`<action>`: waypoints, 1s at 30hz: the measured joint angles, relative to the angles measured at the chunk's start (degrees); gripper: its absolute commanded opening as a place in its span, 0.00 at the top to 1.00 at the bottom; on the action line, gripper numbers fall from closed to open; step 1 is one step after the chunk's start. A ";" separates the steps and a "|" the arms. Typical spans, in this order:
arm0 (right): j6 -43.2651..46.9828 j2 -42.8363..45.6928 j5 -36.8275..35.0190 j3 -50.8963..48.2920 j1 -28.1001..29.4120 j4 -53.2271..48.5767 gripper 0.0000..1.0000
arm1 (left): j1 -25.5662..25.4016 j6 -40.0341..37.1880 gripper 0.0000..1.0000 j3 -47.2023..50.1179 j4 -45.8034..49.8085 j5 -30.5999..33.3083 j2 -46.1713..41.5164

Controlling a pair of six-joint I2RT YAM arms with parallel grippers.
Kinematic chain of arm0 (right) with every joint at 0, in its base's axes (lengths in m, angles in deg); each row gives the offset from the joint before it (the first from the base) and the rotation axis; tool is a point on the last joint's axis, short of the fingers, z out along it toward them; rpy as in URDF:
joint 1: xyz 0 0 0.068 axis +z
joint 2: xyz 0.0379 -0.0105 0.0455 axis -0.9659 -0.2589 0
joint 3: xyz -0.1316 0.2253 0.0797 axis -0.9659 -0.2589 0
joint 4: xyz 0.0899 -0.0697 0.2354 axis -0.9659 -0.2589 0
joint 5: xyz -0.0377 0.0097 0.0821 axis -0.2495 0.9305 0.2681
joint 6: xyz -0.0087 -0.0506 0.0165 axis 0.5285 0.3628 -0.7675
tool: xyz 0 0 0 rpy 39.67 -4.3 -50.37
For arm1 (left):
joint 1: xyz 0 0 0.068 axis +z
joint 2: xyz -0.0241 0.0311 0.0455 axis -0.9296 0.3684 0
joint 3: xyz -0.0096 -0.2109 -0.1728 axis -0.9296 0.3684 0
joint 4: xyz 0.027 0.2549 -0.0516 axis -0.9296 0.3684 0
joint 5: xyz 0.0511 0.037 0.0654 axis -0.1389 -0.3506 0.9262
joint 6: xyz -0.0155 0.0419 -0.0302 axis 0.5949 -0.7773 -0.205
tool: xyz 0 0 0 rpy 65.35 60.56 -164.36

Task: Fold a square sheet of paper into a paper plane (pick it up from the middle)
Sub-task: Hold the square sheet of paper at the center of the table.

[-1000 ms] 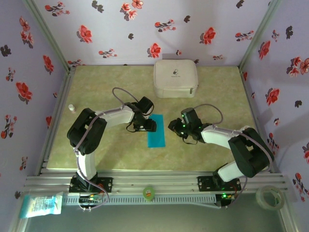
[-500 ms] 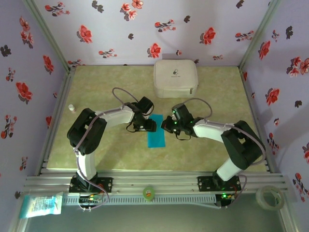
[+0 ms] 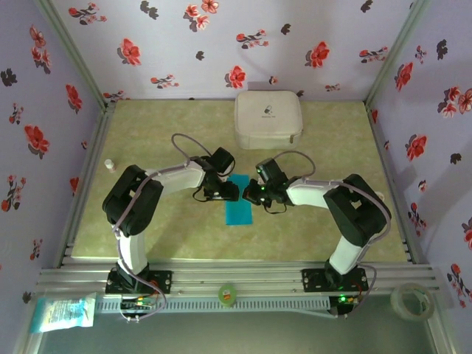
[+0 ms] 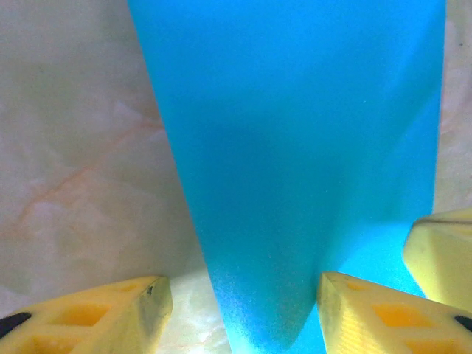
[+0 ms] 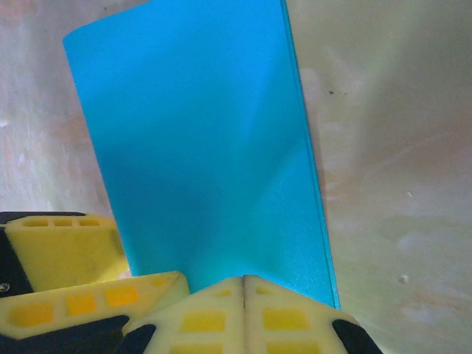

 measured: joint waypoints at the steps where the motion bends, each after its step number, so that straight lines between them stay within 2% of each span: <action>1: 0.00 -0.26 0.15 0.02 0.00 0.11 1.00 | 0.00 0.00 0.42 0.00 0.00 0.00 0.00; 17: 2.27 -2.51 1.11 -0.76 0.00 2.80 1.00 | -0.15 0.74 0.40 0.28 -0.35 -0.02 -0.83; 21: 5.01 -2.51 1.09 0.04 -0.02 1.07 1.00 | -0.31 2.43 0.37 2.25 -2.12 0.04 -3.45; 24: 7.13 -2.58 0.98 1.46 -0.15 -1.95 1.00 | 0.24 4.15 0.38 4.46 -3.61 0.39 -8.83; 26: 8.37 -2.84 0.98 2.54 -0.39 -3.98 1.00 | 0.87 5.29 0.43 5.64 -4.98 0.33 -13.09; 30: 10.14 -3.45 1.01 4.42 -0.50 -7.06 1.00 | 3.34 7.43 0.67 8.76 -10.82 -3.02 -20.00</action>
